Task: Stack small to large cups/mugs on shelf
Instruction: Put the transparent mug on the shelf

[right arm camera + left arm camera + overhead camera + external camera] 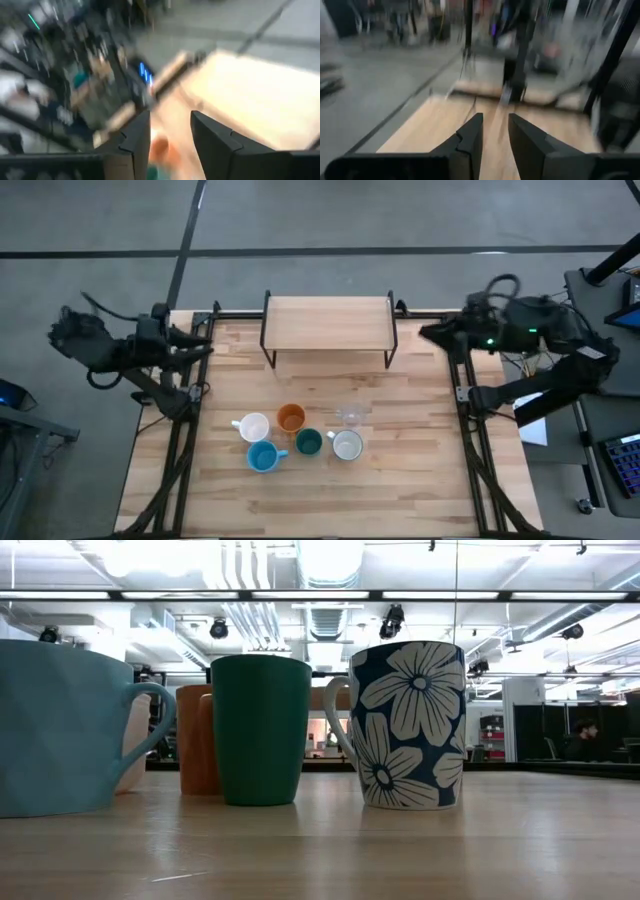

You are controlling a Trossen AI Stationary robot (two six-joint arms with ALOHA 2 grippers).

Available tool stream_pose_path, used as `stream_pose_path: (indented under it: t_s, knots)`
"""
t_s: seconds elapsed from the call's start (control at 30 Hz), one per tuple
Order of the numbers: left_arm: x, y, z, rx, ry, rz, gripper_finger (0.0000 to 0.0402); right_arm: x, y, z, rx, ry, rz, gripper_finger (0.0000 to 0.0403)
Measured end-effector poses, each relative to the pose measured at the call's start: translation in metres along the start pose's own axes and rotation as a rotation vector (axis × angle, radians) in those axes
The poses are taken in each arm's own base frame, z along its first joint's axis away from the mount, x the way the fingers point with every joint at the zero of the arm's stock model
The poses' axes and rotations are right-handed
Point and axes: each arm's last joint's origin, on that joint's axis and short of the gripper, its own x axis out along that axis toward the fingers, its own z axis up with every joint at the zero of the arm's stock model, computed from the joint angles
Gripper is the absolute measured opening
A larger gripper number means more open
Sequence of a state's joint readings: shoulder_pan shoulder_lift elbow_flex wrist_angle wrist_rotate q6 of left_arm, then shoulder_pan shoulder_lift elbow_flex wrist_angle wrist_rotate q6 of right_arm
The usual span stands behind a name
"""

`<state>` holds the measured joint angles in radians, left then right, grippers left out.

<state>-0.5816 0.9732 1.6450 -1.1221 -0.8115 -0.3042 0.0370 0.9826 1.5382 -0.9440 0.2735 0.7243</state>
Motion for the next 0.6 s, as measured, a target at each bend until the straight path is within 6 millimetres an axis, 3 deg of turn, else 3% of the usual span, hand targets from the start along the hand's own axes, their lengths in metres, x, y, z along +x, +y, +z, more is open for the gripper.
stream_pose_path:
  t_s: [0.1,0.3,0.4,0.6]
  knots:
    - [-0.008,0.003,0.018,0.060,0.152,0.027,0.0083,0.021,0.009,-0.002,-0.064,0.212,-0.026,0.0144]
    - [0.025,-0.030,0.038,0.124,0.299,-0.078,0.0141,0.071,0.018,-0.019,-0.235,0.577,-0.206,0.0170]
    - [0.048,-0.042,0.031,0.122,0.396,-0.045,0.0181,0.097,0.021,-0.030,-0.323,0.720,-0.282,0.0194]
    - [0.086,-0.053,0.006,0.150,0.612,-0.082,0.0253,0.137,0.033,-0.052,-0.516,0.897,-0.244,0.0241]
